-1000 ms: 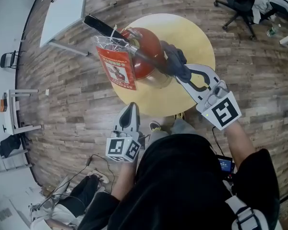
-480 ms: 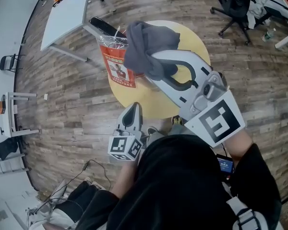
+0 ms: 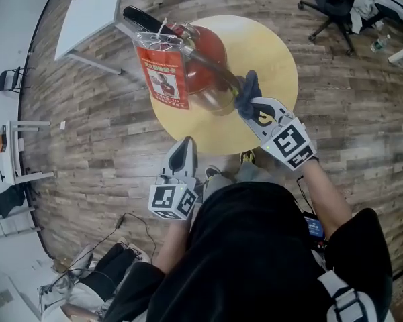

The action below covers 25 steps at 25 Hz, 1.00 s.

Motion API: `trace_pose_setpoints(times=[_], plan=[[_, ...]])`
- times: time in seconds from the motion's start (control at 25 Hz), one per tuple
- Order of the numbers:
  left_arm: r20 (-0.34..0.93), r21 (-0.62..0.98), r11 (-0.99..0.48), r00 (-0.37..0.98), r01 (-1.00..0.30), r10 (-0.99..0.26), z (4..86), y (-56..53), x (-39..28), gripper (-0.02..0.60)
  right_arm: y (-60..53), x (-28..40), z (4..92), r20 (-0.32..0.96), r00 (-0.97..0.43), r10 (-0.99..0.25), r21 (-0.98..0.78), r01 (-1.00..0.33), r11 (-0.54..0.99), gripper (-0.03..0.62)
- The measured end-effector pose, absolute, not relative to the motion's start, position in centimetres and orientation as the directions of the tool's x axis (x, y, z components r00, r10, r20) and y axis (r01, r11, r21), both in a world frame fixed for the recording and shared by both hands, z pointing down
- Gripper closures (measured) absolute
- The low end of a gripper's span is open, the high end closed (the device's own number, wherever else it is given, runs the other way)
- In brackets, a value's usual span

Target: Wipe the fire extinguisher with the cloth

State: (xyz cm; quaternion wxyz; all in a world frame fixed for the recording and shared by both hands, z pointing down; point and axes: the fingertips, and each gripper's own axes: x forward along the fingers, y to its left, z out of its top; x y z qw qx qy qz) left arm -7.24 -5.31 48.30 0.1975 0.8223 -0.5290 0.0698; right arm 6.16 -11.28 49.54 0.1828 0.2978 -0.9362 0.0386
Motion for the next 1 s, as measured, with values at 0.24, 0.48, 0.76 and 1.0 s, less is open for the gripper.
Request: trace_pose_setpoints(times=[0.24, 0.48, 0.76, 1.0], plan=[[0.317, 0.261, -0.393, 0.463, -0.882, -0.828, 48.7, -4.8, -6.5, 0.557, -12.0, 5.5, 54.7, 0.405, -0.740, -0.537, -0.018, -0.593, 0.805, 0.533], [0.267, 0.264, -0.448, 0.511, -0.854, -0.817, 47.6, -3.5, -6.1, 0.558, -9.0, 7.8, 45.0, 0.243, -0.735, -0.633, 0.021, -0.648, 0.761, 0.533], [0.140, 0.203, -0.532, 0.562, -0.822, -0.815, 41.4, 1.9, -6.0, 0.558, -1.7, 6.1, 36.7, 0.110, -0.667, -0.737, 0.110, -0.729, 0.676, 0.533], [0.076, 0.199, -0.554, 0.577, -0.808, -0.813, 38.5, 9.1, -7.4, 0.558, 6.7, 3.3, 36.6, 0.084, -0.609, -0.789, 0.054, -0.788, 0.614, 0.533]])
